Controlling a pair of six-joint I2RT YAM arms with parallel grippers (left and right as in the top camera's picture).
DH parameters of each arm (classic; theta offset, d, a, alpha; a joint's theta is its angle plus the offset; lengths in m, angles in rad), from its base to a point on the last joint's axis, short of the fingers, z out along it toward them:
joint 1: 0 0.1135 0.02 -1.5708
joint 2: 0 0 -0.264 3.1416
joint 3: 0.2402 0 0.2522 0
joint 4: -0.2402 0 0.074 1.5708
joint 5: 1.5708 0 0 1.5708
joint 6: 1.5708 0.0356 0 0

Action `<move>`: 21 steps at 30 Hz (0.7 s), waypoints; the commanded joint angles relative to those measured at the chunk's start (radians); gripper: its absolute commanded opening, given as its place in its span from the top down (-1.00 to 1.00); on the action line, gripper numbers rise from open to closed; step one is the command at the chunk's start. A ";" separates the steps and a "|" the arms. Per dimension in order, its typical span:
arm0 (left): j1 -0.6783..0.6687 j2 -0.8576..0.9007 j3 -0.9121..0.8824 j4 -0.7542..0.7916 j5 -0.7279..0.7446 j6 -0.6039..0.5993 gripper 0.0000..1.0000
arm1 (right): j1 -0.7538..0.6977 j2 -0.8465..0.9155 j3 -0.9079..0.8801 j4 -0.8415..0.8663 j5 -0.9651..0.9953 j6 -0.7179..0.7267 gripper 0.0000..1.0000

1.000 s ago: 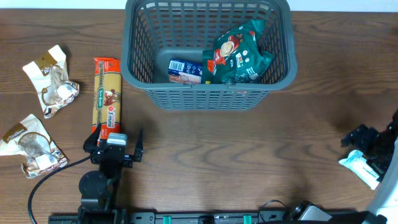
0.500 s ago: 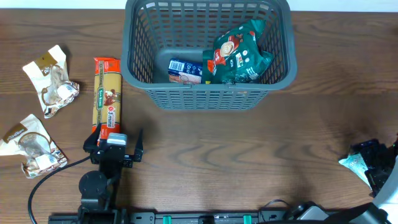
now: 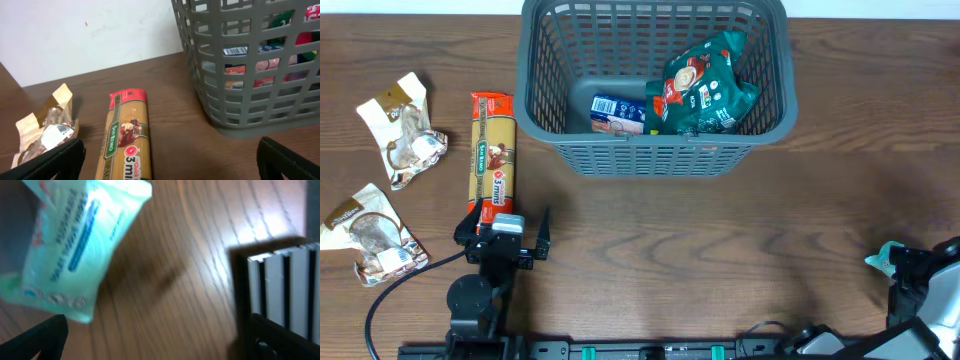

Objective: Pack container
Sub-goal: 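Lower the right gripper onto the light-green wet-wipes packet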

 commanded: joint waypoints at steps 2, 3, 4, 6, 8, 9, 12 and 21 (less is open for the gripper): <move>-0.005 -0.006 -0.027 -0.015 0.011 0.012 -0.97 | -0.008 -0.010 -0.020 0.076 0.007 0.045 -0.99; -0.005 -0.006 -0.027 -0.015 0.011 0.012 -0.97 | -0.008 -0.010 -0.020 0.092 0.006 0.045 -0.99; -0.005 -0.006 -0.027 -0.015 0.011 0.012 -0.97 | -0.008 -0.010 -0.020 0.109 0.006 0.043 -0.98; -0.005 -0.006 -0.027 -0.015 0.011 0.012 -0.97 | -0.008 -0.010 -0.020 0.130 0.001 0.039 -0.98; -0.005 -0.006 -0.027 -0.015 0.011 0.012 -0.97 | -0.007 -0.010 -0.020 0.145 -0.003 0.029 -0.98; -0.005 -0.006 -0.027 -0.015 0.011 0.012 -0.97 | -0.007 -0.010 -0.020 0.146 -0.002 0.030 -0.99; -0.005 -0.006 -0.027 -0.015 0.011 0.012 -0.97 | -0.008 -0.010 -0.020 0.161 0.005 0.055 -0.98; -0.005 -0.006 -0.027 -0.015 0.011 0.012 -0.97 | -0.008 -0.010 -0.020 0.202 0.006 0.229 -0.99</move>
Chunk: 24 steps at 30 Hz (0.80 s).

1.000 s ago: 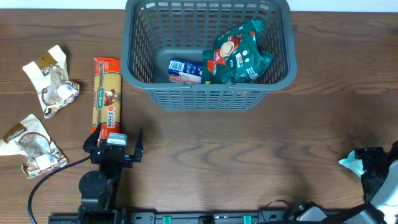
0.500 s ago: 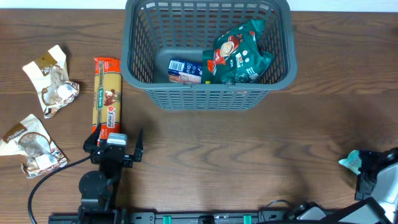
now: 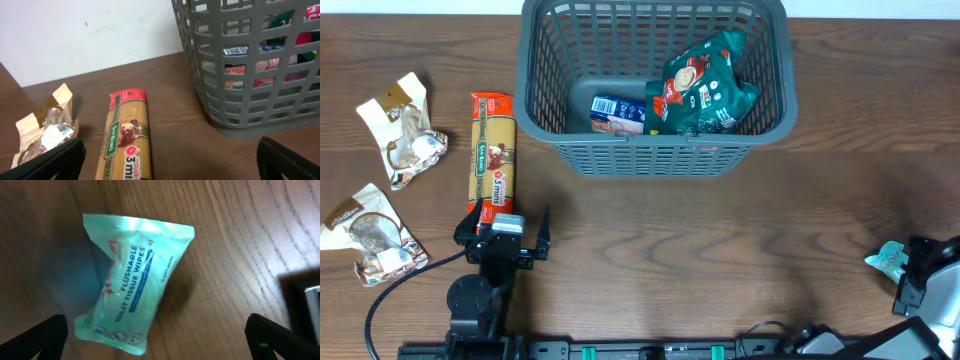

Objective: Pack container
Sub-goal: 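Lower the right gripper onto the light-green wet-wipes packet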

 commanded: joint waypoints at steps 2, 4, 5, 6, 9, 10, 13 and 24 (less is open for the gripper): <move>-0.005 -0.006 -0.027 -0.015 0.011 0.012 -0.97 | -0.006 -0.010 -0.004 0.024 0.010 0.105 -0.98; -0.005 -0.006 -0.027 -0.015 0.011 0.012 -0.97 | -0.006 -0.010 -0.004 0.037 0.011 0.119 -0.97; -0.005 -0.006 -0.027 -0.015 0.011 0.012 -0.97 | -0.006 -0.008 -0.004 0.041 0.011 0.126 -0.98; -0.005 -0.006 -0.027 -0.015 0.011 0.012 -0.97 | -0.006 -0.006 -0.004 0.046 0.010 0.126 -0.99; -0.005 -0.006 -0.027 -0.015 0.011 0.012 -0.97 | -0.006 0.013 -0.004 0.056 0.011 0.126 -0.98; -0.005 -0.006 -0.027 -0.015 0.011 0.012 -0.97 | -0.006 0.020 -0.004 0.057 0.011 0.127 -0.99; -0.005 -0.006 -0.027 -0.015 0.011 0.012 -0.97 | -0.006 0.056 -0.008 0.063 0.013 0.145 -0.98; -0.005 -0.006 -0.027 -0.015 0.011 0.012 -0.97 | -0.006 0.153 -0.010 0.115 0.014 0.148 -0.99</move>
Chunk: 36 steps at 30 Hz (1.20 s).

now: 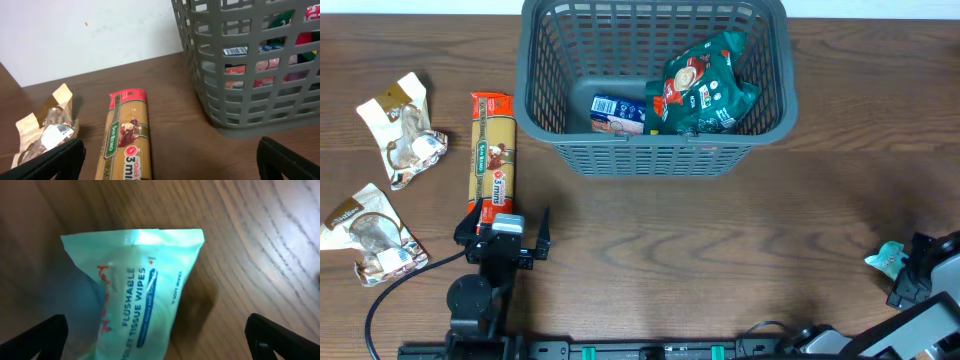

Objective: Pack container
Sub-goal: 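Lower the right gripper onto the light-green wet-wipes packet, then grasp the wipes packet and lift it with the right gripper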

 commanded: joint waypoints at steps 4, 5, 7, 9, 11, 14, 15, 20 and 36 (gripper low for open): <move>-0.005 -0.006 -0.027 -0.015 0.011 0.012 -0.97 | -0.006 0.051 -0.008 0.031 0.013 0.021 -0.99; -0.005 -0.006 -0.027 -0.015 0.011 0.012 -0.97 | -0.006 0.061 -0.008 0.034 0.013 0.022 -0.99; -0.005 -0.006 -0.027 -0.015 0.011 0.012 -0.97 | -0.006 0.080 -0.008 0.039 0.013 0.022 -0.99; -0.005 -0.006 -0.027 -0.015 0.011 0.012 -0.97 | -0.006 0.097 -0.008 0.045 0.013 0.021 -0.99; -0.005 -0.006 -0.027 -0.015 0.011 0.012 -0.97 | -0.006 0.110 -0.008 0.048 0.013 0.021 -0.99; -0.005 -0.006 -0.027 -0.015 0.011 0.012 -0.97 | -0.006 0.116 -0.008 0.060 0.012 0.021 -0.83; -0.005 -0.006 -0.027 -0.015 0.011 0.012 -0.97 | -0.006 0.116 -0.008 0.065 0.012 0.021 -0.56; -0.005 -0.006 -0.027 -0.015 0.011 0.012 -0.97 | -0.006 0.116 -0.008 0.075 0.012 0.021 0.23; -0.005 -0.006 -0.027 -0.015 0.011 0.012 -0.97 | 0.012 0.111 -0.007 0.183 -0.148 -0.225 0.98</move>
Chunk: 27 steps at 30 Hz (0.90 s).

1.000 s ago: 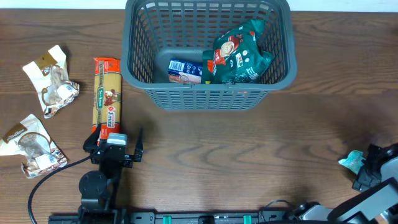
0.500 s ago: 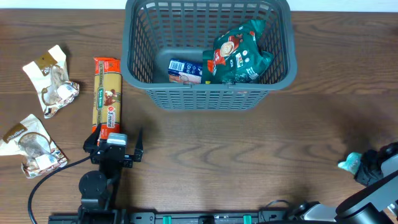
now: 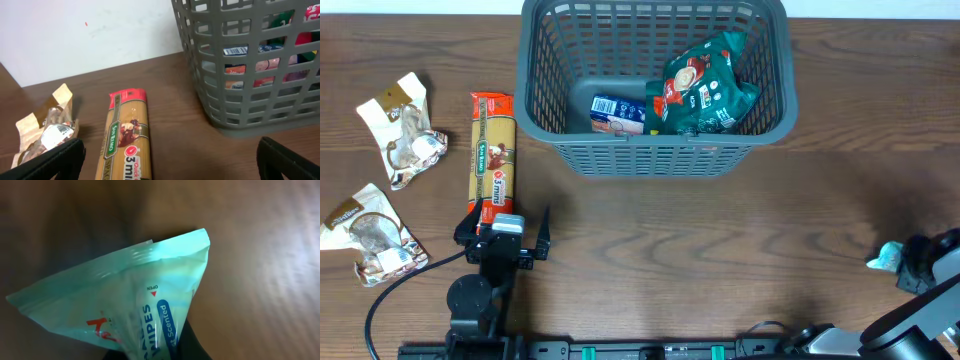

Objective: Pack container
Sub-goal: 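Grasp the wipes packet and lift it with the right gripper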

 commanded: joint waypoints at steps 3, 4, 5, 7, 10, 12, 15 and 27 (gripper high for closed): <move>-0.005 -0.006 -0.027 -0.015 0.011 0.012 -0.97 | 0.025 -0.008 0.005 0.044 -0.134 -0.160 0.97; -0.005 -0.006 -0.027 -0.015 0.011 0.012 -0.97 | 0.031 -0.011 0.013 0.046 -0.148 -0.164 0.97; -0.005 -0.006 -0.027 -0.015 0.011 0.012 -0.97 | 0.037 -0.014 0.021 0.048 -0.158 -0.170 0.97; -0.005 -0.006 -0.027 -0.015 0.011 0.012 -0.97 | 0.055 -0.023 0.048 0.047 -0.174 -0.190 0.97; -0.005 -0.006 -0.027 -0.015 0.011 0.012 -0.97 | 0.098 -0.037 0.113 0.038 -0.186 -0.248 0.98; -0.005 -0.006 -0.027 -0.015 0.011 0.012 -0.97 | 0.137 -0.048 0.172 0.013 -0.185 -0.288 0.97; -0.005 -0.006 -0.027 -0.015 0.011 0.012 -0.97 | 0.198 -0.052 0.289 -0.042 -0.186 -0.331 0.97; -0.005 -0.006 -0.027 -0.015 0.011 0.012 -0.97 | 0.474 -0.051 0.842 -0.224 -0.241 -0.550 0.97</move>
